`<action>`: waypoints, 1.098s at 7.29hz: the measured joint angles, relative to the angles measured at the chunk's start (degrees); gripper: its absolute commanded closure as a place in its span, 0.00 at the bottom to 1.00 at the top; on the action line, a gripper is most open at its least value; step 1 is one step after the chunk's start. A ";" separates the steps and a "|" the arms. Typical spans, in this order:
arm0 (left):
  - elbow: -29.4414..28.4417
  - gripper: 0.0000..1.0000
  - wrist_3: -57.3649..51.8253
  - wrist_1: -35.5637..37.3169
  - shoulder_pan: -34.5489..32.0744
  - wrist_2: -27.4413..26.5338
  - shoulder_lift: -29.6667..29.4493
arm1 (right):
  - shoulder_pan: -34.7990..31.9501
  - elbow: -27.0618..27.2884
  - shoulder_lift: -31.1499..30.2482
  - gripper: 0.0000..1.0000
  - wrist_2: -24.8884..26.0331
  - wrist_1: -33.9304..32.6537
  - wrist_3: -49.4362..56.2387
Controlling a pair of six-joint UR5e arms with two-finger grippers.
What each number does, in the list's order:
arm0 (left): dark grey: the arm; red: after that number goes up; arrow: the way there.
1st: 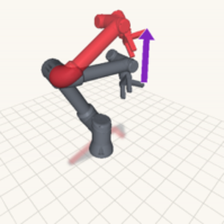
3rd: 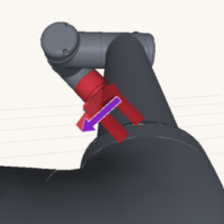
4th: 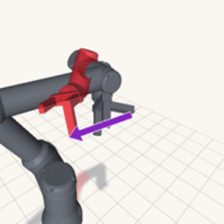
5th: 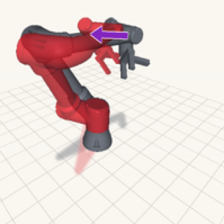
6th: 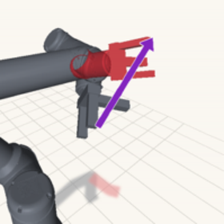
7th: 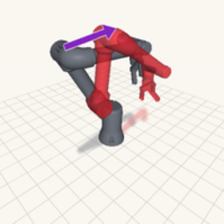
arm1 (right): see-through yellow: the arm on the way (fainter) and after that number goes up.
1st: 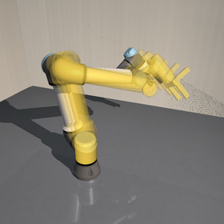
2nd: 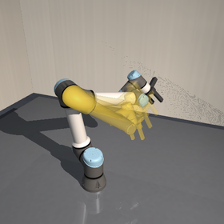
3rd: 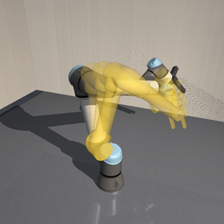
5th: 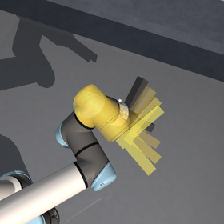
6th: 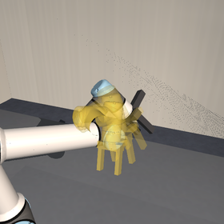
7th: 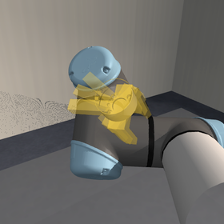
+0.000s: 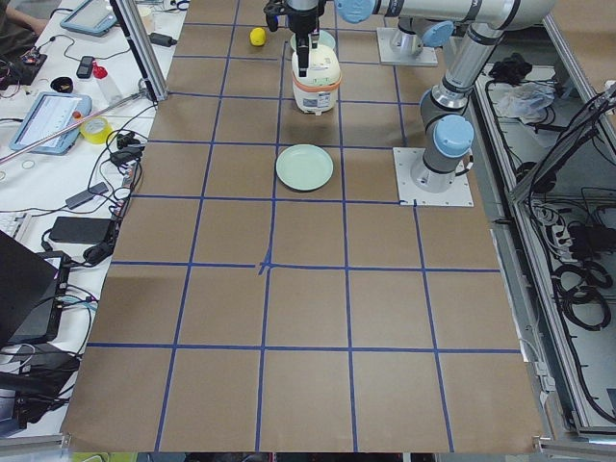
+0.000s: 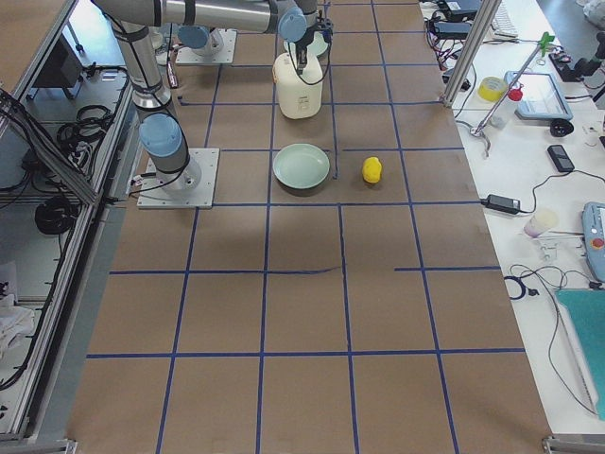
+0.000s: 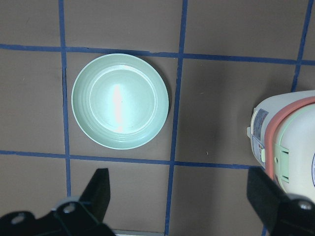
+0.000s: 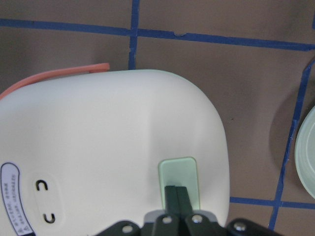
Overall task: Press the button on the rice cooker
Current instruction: 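Press down on the green button with the closed right gripper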
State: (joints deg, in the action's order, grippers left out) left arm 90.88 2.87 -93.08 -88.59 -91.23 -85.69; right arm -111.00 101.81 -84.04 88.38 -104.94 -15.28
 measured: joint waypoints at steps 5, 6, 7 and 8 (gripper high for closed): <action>0.00 0.00 0.01 0.00 0.00 0.00 0.00 | -0.17 0.04 0.36 0.80 0.31 -0.02 0.44; 0.00 0.00 -0.01 0.00 0.00 0.00 0.00 | -0.18 -0.01 0.37 0.01 0.37 -0.03 0.50; 0.00 0.00 -0.01 0.00 0.00 0.00 0.00 | -0.12 -0.35 0.23 0.00 0.78 -0.08 0.58; 0.00 0.00 -0.02 0.00 0.00 0.00 0.00 | 0.05 -1.15 -0.06 0.00 1.73 -0.03 0.71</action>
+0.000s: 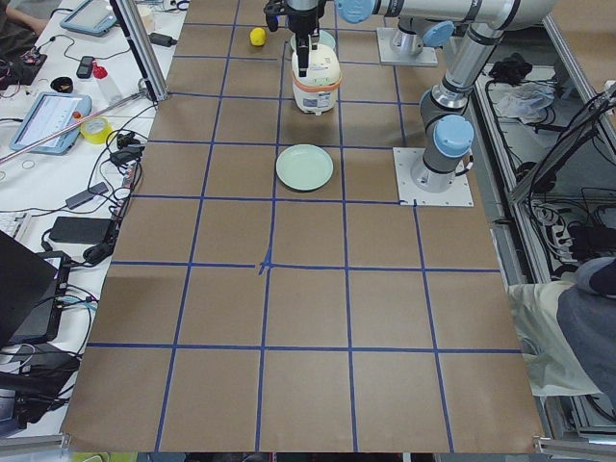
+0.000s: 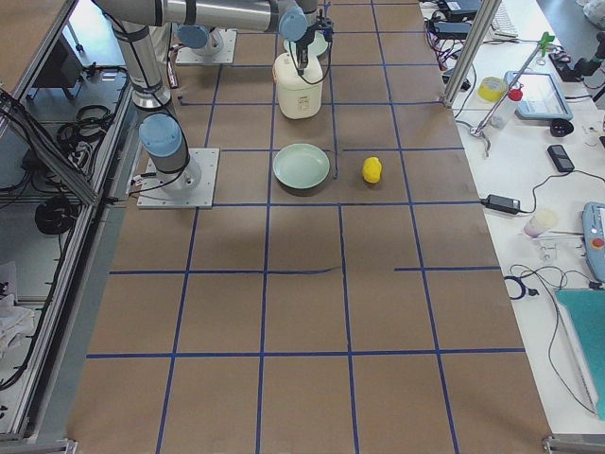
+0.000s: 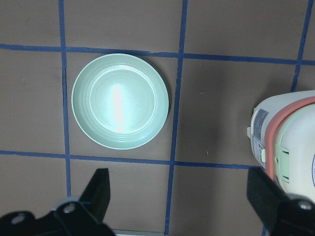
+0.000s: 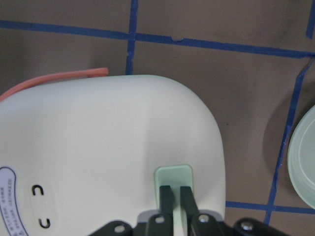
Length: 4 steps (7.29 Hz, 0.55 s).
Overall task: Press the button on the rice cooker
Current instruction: 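Press down on the green button with the closed right gripper, then lift the right gripper away as the cooker lid pops open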
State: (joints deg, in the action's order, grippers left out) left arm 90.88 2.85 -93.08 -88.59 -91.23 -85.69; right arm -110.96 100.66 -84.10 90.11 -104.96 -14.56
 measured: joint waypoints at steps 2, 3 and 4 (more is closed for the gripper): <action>0.00 0.00 -0.02 0.00 0.00 0.00 0.00 | 1.71 -5.12 -0.47 0.00 2.66 1.59 0.37; 0.00 0.00 -0.01 0.00 0.00 0.00 0.00 | 4.01 -8.96 -0.56 0.00 3.27 3.99 1.31; 0.00 0.00 0.02 0.00 0.00 0.00 0.00 | 7.62 -12.95 -0.70 0.00 3.13 7.03 4.08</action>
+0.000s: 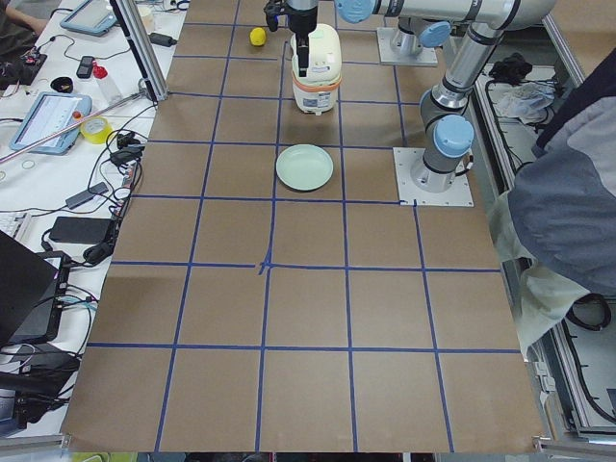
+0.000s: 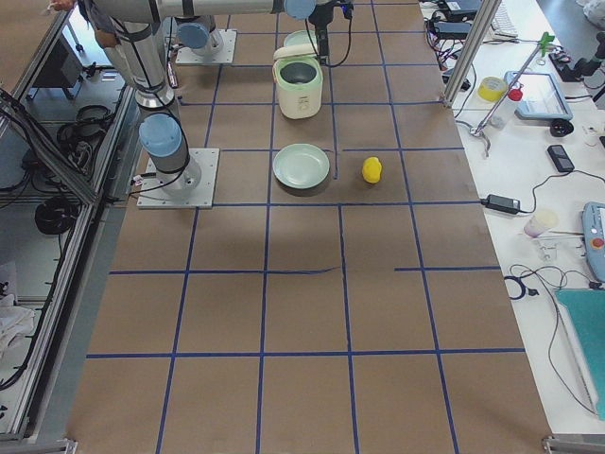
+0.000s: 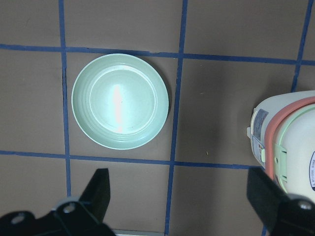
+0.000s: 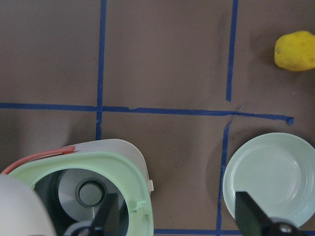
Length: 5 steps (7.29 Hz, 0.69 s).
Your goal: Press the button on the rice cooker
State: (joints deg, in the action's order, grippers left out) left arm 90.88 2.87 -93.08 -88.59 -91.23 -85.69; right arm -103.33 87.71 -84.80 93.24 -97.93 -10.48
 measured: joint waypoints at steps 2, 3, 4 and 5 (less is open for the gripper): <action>0.00 0.00 -0.03 0.00 0.00 0.00 0.00 | 5.31 -4.54 -0.24 0.00 -0.51 3.64 4.12; 0.00 0.00 -0.05 0.00 0.00 0.00 0.00 | 6.57 -5.26 -0.34 0.00 -0.64 3.92 4.69; 0.00 0.00 -0.04 0.00 0.00 0.00 0.00 | 7.92 -5.69 -0.45 0.00 -1.00 3.85 4.94; 0.00 0.00 -0.02 0.00 0.00 0.00 0.00 | 9.16 -6.06 -0.56 0.00 -1.65 3.82 5.05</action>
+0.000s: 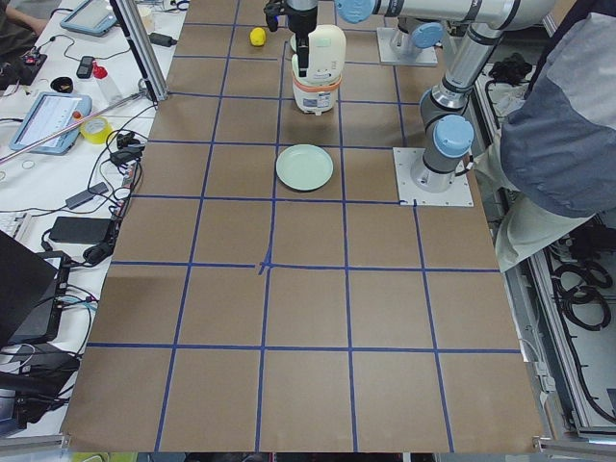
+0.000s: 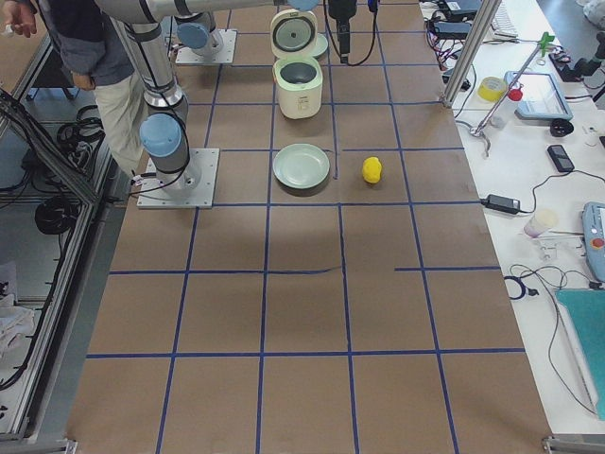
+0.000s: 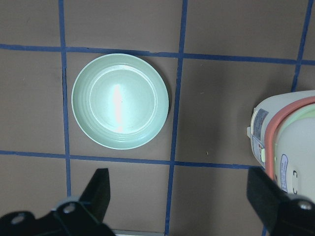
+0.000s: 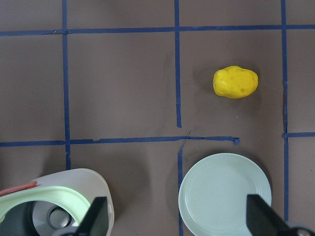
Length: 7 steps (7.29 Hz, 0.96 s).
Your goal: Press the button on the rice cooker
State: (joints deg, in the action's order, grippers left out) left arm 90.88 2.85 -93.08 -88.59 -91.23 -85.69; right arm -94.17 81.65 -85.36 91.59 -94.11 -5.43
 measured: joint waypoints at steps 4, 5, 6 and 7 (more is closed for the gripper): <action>0.00 0.00 0.00 0.00 0.00 0.00 0.00 | 1.84 -0.47 0.00 0.00 -1.14 -1.24 0.07; 0.00 0.00 -0.01 0.00 0.00 0.00 0.00 | 1.92 -0.50 -0.04 0.00 -1.13 -1.34 0.05; 0.00 0.00 -0.01 0.00 0.00 0.00 0.00 | 1.95 -0.55 -0.06 0.00 -1.08 -1.23 -0.01; 0.00 0.00 0.00 0.00 0.00 0.00 0.00 | 1.97 -0.61 -0.31 0.00 -0.98 -0.50 -0.06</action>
State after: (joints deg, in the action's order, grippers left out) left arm 90.88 2.85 -93.07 -88.59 -91.23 -85.69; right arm -92.20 81.04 -85.66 90.62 -94.61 -5.50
